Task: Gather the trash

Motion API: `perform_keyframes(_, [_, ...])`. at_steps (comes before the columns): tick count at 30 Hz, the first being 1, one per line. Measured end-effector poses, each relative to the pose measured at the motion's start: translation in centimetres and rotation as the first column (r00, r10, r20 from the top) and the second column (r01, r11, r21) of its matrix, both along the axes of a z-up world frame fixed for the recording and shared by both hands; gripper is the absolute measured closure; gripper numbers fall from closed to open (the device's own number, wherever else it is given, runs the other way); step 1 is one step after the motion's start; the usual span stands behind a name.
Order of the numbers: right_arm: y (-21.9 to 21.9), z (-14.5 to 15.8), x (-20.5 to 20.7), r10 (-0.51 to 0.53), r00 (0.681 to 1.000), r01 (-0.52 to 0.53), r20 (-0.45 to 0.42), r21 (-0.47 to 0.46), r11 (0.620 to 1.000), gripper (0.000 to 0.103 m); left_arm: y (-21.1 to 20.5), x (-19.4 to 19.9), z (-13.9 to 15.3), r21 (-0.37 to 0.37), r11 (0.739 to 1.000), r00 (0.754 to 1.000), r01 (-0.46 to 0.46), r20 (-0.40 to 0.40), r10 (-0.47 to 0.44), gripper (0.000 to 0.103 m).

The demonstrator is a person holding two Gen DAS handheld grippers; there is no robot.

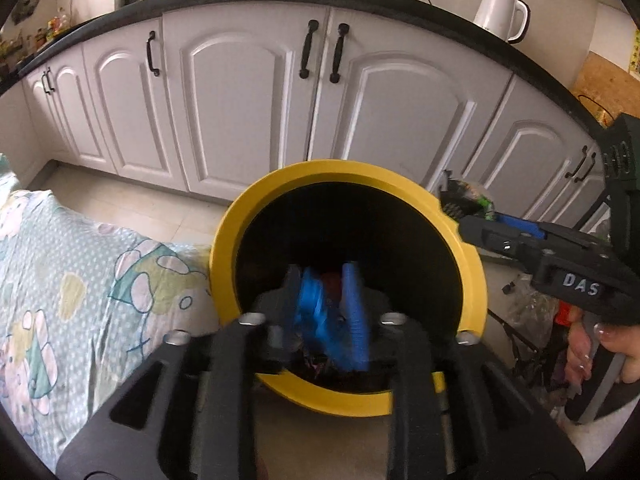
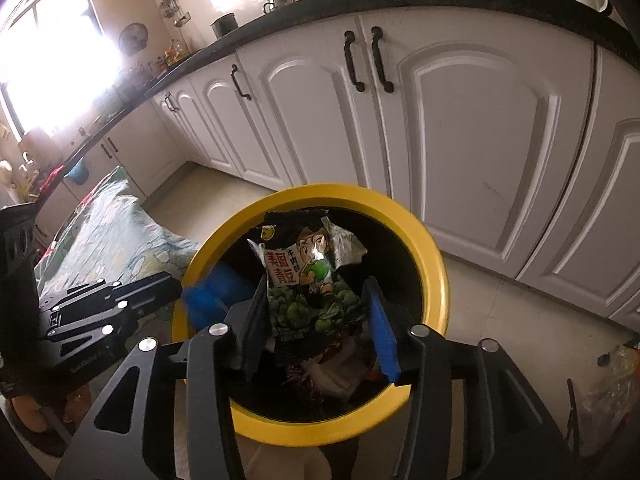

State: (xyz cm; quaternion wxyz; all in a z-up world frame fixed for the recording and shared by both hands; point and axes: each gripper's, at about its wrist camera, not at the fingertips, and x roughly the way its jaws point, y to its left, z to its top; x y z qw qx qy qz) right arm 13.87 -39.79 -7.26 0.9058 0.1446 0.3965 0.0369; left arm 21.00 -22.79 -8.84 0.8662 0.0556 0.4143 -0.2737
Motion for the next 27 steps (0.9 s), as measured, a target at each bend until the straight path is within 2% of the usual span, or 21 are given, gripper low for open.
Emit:
perform_keyframes(6, [-0.4, 1.0, -0.7, -0.021, 0.999, 0.021, 0.028, -0.005, 1.000, 0.046, 1.4, -0.1, 0.7, -0.008, 0.999, 0.999, -0.040, 0.014, 0.040, 0.051])
perform_keyframes(9, [-0.1, 1.7, -1.1, -0.027, 0.999, 0.027, 0.046, -0.009, 1.000, 0.035, 2.6, -0.4, 1.7, -0.020, 0.997, 0.997, -0.070, 0.027, 0.070, 0.036])
perform_keyframes(11, [0.3, 2.4, -1.6, -0.031, 0.997, 0.031, 0.067, -0.006, 0.999, 0.028, 3.5, -0.6, 2.4, -0.026, 0.995, 0.995, -0.095, 0.041, 0.096, 0.021])
perform_keyframes(13, [1.1, 3.1, -2.2, -0.034, 0.995, 0.035, 0.094, -0.008, 0.999, 0.018, 4.8, -1.0, 3.3, -0.034, 0.992, 0.990, -0.122, 0.060, 0.124, 0.013])
perform_keyframes(18, [3.5, 4.9, -4.0, -0.032, 0.986, 0.036, 0.164, -0.020, 0.999, 0.007, 7.7, -2.1, 5.7, -0.049, 0.980, 0.975, -0.193, 0.106, 0.197, 0.011])
perform_keyframes(27, [8.1, 7.4, -7.0, 0.006, 0.966, 0.013, 0.258, -0.073, 0.997, 0.006, 12.0, -5.2, 8.8, -0.090, 0.961, 0.946, -0.262, 0.173, 0.274, 0.011])
